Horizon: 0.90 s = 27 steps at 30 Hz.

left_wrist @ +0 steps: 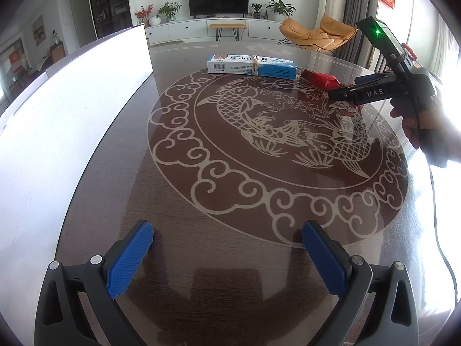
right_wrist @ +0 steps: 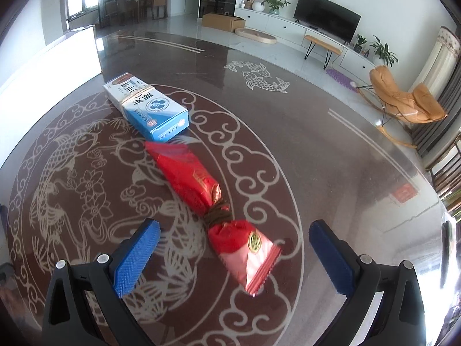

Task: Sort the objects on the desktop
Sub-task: 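Lower the right tool onto the red wrapped candy and close it, then grasp the blue-white nail cream box with the left tool while the right tool lowers the candy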

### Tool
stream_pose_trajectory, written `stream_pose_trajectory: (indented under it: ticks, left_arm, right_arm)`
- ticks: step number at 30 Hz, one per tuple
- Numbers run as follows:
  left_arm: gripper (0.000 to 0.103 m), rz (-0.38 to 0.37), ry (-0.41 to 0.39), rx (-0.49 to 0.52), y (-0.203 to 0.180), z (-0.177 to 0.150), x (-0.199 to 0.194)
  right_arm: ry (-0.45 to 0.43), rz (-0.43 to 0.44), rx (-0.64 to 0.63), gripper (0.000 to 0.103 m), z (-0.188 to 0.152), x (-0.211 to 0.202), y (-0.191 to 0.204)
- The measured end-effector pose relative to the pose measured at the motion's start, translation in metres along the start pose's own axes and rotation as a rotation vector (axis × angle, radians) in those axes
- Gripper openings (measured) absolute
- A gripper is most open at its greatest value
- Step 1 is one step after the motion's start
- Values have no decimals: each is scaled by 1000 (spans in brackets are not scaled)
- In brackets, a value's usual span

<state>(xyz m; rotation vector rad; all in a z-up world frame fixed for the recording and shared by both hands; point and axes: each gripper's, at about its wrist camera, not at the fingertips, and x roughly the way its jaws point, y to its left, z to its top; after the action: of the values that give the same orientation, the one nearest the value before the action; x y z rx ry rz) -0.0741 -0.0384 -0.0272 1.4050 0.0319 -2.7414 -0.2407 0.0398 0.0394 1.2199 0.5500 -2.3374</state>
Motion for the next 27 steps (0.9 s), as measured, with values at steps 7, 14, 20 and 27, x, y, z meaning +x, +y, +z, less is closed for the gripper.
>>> stream_pose_trajectory:
  ticks: [7,14,20,27]
  left_arm:
    - [103,0,0,0,0,0,0]
    - [103,0,1,1,0,0,0]
    - [103,0,1,1,1,0,0]
    - [103,0,1,1,0,0,0]
  right_arm:
    - [-16,154,13,27,8,0,5]
    - [-6,95,102,24,-51,-40,9]
    - [-25,-50,168,56,-122,-86,8]
    - [-45,-76,101,87,-98,-95,16]
